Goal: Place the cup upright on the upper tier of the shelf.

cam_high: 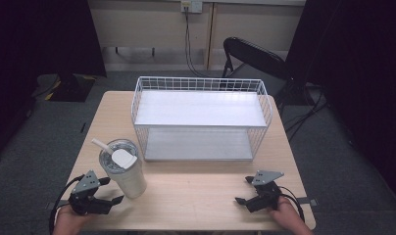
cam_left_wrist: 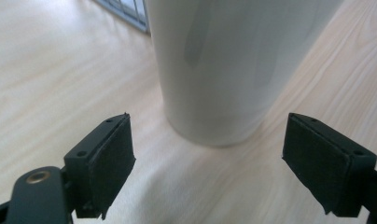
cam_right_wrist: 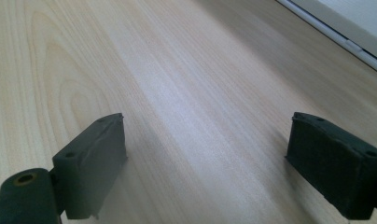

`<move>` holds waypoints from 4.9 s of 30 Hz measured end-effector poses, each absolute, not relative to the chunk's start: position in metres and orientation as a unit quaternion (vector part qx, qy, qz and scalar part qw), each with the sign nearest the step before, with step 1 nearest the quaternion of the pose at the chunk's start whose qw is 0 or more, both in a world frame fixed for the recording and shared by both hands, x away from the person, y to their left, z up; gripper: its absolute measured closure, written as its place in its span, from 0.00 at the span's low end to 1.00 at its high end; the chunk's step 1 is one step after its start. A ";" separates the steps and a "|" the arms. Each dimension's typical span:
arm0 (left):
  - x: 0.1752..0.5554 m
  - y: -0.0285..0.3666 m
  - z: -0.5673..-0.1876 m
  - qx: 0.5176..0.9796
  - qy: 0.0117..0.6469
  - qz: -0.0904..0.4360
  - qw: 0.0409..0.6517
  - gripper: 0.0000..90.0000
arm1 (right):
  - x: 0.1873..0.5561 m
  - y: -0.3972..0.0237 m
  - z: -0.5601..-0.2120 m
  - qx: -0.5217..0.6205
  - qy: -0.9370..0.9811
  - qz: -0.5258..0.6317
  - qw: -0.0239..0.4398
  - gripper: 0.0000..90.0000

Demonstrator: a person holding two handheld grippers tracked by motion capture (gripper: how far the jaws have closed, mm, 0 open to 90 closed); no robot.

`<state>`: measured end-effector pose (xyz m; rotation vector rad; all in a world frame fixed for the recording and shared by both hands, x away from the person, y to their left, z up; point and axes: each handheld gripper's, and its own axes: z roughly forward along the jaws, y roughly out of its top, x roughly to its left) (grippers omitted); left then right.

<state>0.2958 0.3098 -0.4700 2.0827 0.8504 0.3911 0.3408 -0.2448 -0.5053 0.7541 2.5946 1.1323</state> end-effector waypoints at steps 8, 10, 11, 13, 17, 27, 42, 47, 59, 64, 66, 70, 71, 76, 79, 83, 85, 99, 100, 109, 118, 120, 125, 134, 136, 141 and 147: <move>0.294 0.307 -0.455 0.801 0.330 0.173 0.469 0.18 | 0.341 -0.245 -0.505 0.256 0.881 0.384 0.106 0.12; 0.295 0.305 -0.455 0.797 0.331 0.173 0.475 0.18 | 0.341 -0.245 -0.505 0.256 0.881 0.384 0.106 0.12; 0.297 0.304 -0.455 0.792 0.329 0.173 0.484 0.18 | 0.341 -0.245 -0.505 0.256 0.881 0.384 0.106 0.12; 0.299 0.301 -0.455 0.789 0.328 0.170 0.491 0.17 | 0.341 -0.245 -0.505 0.256 0.881 0.384 0.106 0.12; 0.302 0.294 -0.455 0.782 0.325 0.171 0.504 0.17 | 0.341 -0.245 -0.505 0.256 0.881 0.384 0.106 0.12; 0.307 0.283 -0.461 0.747 0.335 0.189 0.542 0.10 | 0.341 -0.245 -0.505 0.256 0.881 0.384 0.107 0.12; 0.315 0.269 -0.467 0.695 0.336 0.210 0.600 0.07 | 0.341 -0.245 -0.505 0.256 0.881 0.384 0.107 0.12; 0.317 0.266 -0.467 0.688 0.337 0.214 0.605 0.06 | 0.341 -0.245 -0.505 0.255 0.881 0.384 0.106 0.12; 0.317 0.261 -0.464 0.696 0.337 0.240 0.588 0.10 | 0.341 -0.245 -0.505 0.256 0.881 0.384 0.106 0.12; 0.317 0.258 -0.461 0.705 0.326 0.252 0.578 0.10 | 0.341 -0.245 -0.505 0.256 0.881 0.384 0.106 0.12; 0.317 0.258 -0.459 0.704 0.323 0.255 0.579 0.10 | 0.341 -0.245 -0.505 0.256 0.881 0.384 0.106 0.12; 0.318 0.257 -0.453 0.696 0.324 0.251 0.589 0.10 | 0.341 -0.245 -0.505 0.256 0.881 0.384 0.106 0.12; 0.318 0.256 -0.448 0.691 0.324 0.254 0.595 0.10 | 0.341 -0.245 -0.505 0.256 0.881 0.384 0.106 0.12; 0.322 0.252 -0.440 0.686 0.323 0.252 0.602 0.10 | 0.341 -0.245 -0.505 0.256 0.881 0.384 0.106 0.12; 0.326 0.248 -0.433 0.676 0.330 0.248 0.611 0.10 | 0.341 -0.245 -0.505 0.256 0.881 0.384 0.106 0.12; 0.330 0.243 -0.425 0.679 0.325 0.248 0.610 0.10 | 0.341 -0.245 -0.505 0.256 0.881 0.384 0.106 0.12; 0.331 0.242 -0.423 0.679 0.325 0.247 0.611 0.10 | 0.341 -0.245 -0.505 0.256 0.881 0.384 0.106 0.12; 0.348 0.222 -0.395 0.683 0.321 0.232 0.613 0.11 | 0.341 -0.245 -0.505 0.256 0.881 0.384 0.106 0.12; 0.349 0.220 -0.393 0.684 0.322 0.231 0.613 0.11 | 0.341 -0.245 -0.505 0.256 0.881 0.384 0.106 0.12; 0.356 0.211 -0.379 0.686 0.324 0.221 0.613 0.11 | 0.341 -0.245 -0.505 0.256 0.881 0.384 0.106 0.12; 0.363 0.204 -0.363 0.686 0.323 0.218 0.614 0.11 | 0.341 -0.245 -0.505 0.256 0.881 0.384 0.106 0.12; 0.364 0.202 -0.356 0.688 0.322 0.219 0.613 0.11 | 0.341 -0.245 -0.505 0.256 0.881 0.384 0.106 0.12; 0.367 0.198 -0.346 0.696 0.321 0.214 0.606 0.11 | 0.341 -0.245 -0.505 0.256 0.881 0.384 0.106 0.12; 0.372 0.194 -0.327 0.697 0.316 0.213 0.607 0.11 | 0.341 -0.245 -0.505 0.256 0.881 0.384 0.106 0.12; 0.372 0.194 -0.325 0.697 0.316 0.214 0.607 0.11 | 0.341 -0.245 -0.505 0.256 0.881 0.384 0.106 0.12; 0.374 0.191 -0.314 0.699 0.312 0.204 0.610 0.11 | 0.341 -0.245 -0.505 0.256 0.881 0.384 0.106 0.12; 0.377 0.186 -0.301 0.705 0.309 0.202 0.605 0.11 | 0.341 -0.245 -0.505 0.255 0.881 0.384 0.106 0.12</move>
